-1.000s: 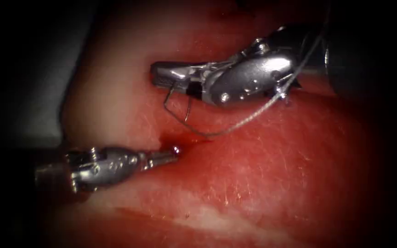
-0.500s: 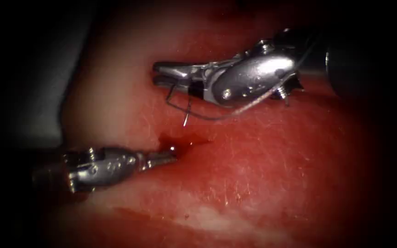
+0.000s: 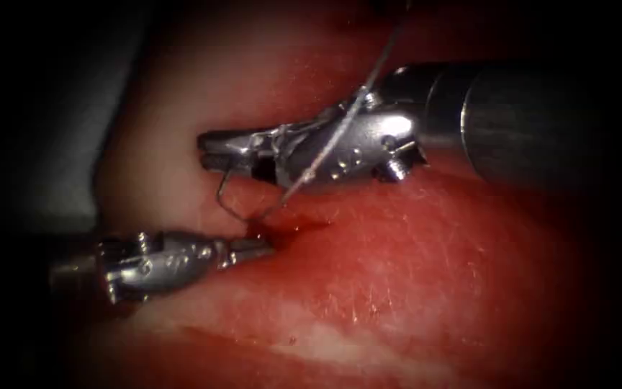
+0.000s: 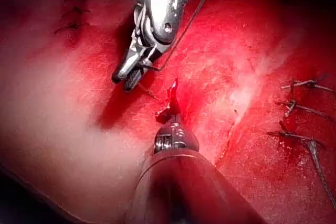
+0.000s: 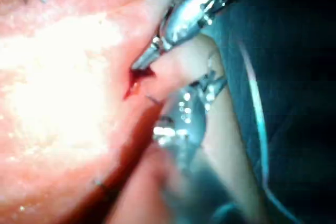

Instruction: Wound Closure

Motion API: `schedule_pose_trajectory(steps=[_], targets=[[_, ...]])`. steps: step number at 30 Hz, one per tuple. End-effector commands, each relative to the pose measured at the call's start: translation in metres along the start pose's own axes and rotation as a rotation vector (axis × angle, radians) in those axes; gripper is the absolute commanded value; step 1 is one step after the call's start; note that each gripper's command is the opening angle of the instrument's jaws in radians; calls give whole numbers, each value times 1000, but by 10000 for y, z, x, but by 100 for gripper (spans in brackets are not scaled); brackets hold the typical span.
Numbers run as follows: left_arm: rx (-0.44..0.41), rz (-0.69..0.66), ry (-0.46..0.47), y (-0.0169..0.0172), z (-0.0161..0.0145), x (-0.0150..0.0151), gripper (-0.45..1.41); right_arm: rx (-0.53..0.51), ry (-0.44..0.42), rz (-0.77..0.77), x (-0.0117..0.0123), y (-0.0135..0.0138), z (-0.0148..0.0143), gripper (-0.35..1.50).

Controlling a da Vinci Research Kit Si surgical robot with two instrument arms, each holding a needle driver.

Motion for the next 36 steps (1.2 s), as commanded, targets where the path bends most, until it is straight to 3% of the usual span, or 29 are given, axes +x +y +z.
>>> schedule_pose_trajectory(steps=[1, 14, 25, 36], targets=[[-1, 0, 0, 1, 8, -1, -10, -22, 13, 23, -8, 3, 0, -35], [6, 1, -2, 1, 7, -2, -10, -160, 33, 278, -24, 5, -16, -35], [4, 4, -2, -1, 2, -6, -10, -198, 50, 433, -30, 6, -17, -35], [-3, 23, -8, -9, -25, -27, -11, -213, 43, 743, -30, -19, -6, -35]])
